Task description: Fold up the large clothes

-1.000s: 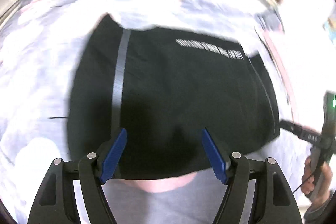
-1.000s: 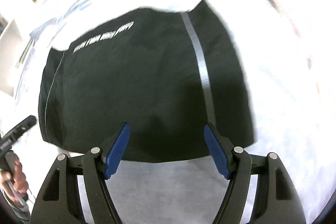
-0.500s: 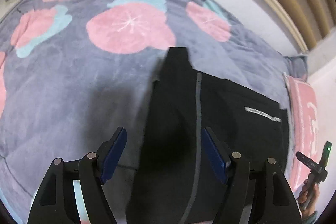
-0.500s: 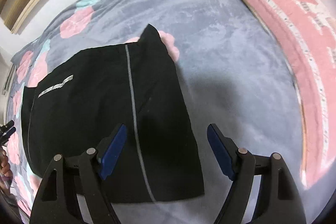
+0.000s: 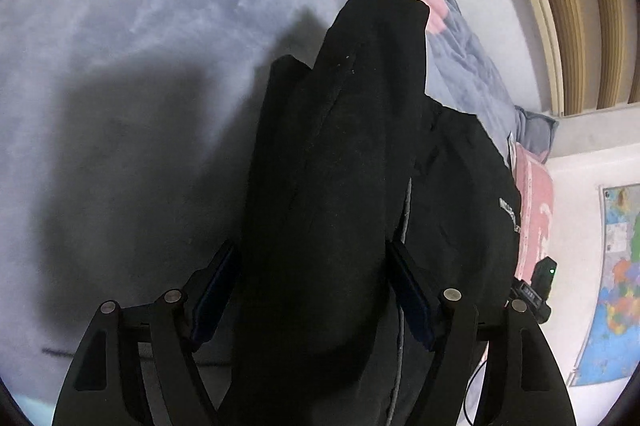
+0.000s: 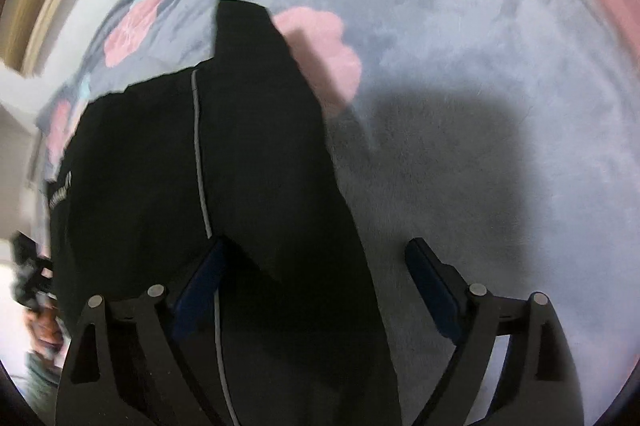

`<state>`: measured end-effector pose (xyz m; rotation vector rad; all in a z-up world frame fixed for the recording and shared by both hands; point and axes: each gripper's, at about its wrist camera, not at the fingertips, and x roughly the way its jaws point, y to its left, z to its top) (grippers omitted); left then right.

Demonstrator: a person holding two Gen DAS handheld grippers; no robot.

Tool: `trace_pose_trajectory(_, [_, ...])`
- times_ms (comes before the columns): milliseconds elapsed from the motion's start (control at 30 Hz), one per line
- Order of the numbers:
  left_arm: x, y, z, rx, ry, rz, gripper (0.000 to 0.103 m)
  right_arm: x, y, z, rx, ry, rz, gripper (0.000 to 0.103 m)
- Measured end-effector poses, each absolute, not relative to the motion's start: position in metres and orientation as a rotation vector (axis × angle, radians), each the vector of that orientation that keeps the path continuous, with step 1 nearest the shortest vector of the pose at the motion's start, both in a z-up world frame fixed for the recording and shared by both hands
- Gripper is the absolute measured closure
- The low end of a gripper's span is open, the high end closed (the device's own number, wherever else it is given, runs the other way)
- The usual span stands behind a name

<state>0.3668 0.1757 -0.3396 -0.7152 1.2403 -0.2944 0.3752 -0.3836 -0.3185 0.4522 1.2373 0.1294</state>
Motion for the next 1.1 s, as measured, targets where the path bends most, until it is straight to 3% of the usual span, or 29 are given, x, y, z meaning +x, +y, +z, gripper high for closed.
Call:
trace_pose_trajectory(133, [0.366, 0.179, -0.348, -0.778, 1.233, -0.314, 0.027, 0.377, -0.392, -0.332, 0.568, 1.235, 0.168, 0.011])
trace_pose_trajectory(167, [0.363, 0.177, -0.345, -0.776, 1.215, -0.328, 0.041, 0.376, -0.391, -0.331, 0.567, 1.229, 0.177, 0.024])
trace_pose_trajectory(200, [0.360, 0.175, -0.340, -0.761, 1.200, -0.337, 0.051, 0.374, -0.389, -0.327, 0.583, 1.215, 0.213, 0.049])
trace_pose_trajectory(233, [0.356, 0.173, -0.336, -0.747, 1.187, -0.341, 0.056, 0.372, -0.386, -0.322, 0.620, 1.204, 0.263, 0.056])
trace_pose_trajectory(300, [0.348, 0.170, -0.324, -0.725, 1.159, -0.359, 0.065, 0.369, -0.380, -0.313, 0.587, 1.194, 0.267, 0.057])
trace_pose_trajectory(433, [0.342, 0.170, -0.319, -0.729, 1.159, -0.387, 0.065, 0.374, -0.372, -0.314, 0.535, 1.243, 0.290, 0.050])
trace_pose_trajectory(533, [0.347, 0.174, -0.333, -0.800, 1.191, -0.385, 0.054, 0.391, -0.377, -0.338, 0.595, 1.297, 0.313, 0.033])
trace_pose_trajectory(567, [0.348, 0.175, -0.339, -0.821, 1.201, -0.383, 0.046, 0.392, -0.378, -0.345, 0.621, 1.309, 0.326, 0.028])
trace_pose_trajectory(633, [0.348, 0.175, -0.353, -0.860, 1.215, -0.379, 0.043, 0.395, -0.387, -0.365, 0.764, 1.316, 0.378, 0.024])
trace_pose_trajectory(667, [0.346, 0.176, -0.356, -0.888, 1.206, -0.369, 0.044, 0.394, -0.390, -0.367, 0.799, 1.302, 0.381, 0.026])
trace_pose_trajectory(700, [0.342, 0.175, -0.353, -0.897, 1.194, -0.362, 0.049, 0.392, -0.389, -0.366, 0.799, 1.286, 0.387, 0.043])
trace_pose_trajectory(800, [0.330, 0.166, -0.329, -0.818, 1.133, -0.364, 0.068, 0.380, -0.379, -0.344, 0.730, 1.222, 0.431, 0.060])
trace_pose_trajectory(900, [0.311, 0.161, -0.296, -0.808, 1.061, -0.409, 0.073, 0.362, -0.371, -0.310, 0.670, 1.147, 0.462, 0.068])
trace_pose_trajectory(1100, [0.255, 0.141, -0.223, -0.767, 0.948, -0.503, 0.074, 0.309, -0.348, -0.242, 0.557, 1.046, 0.506, 0.073])
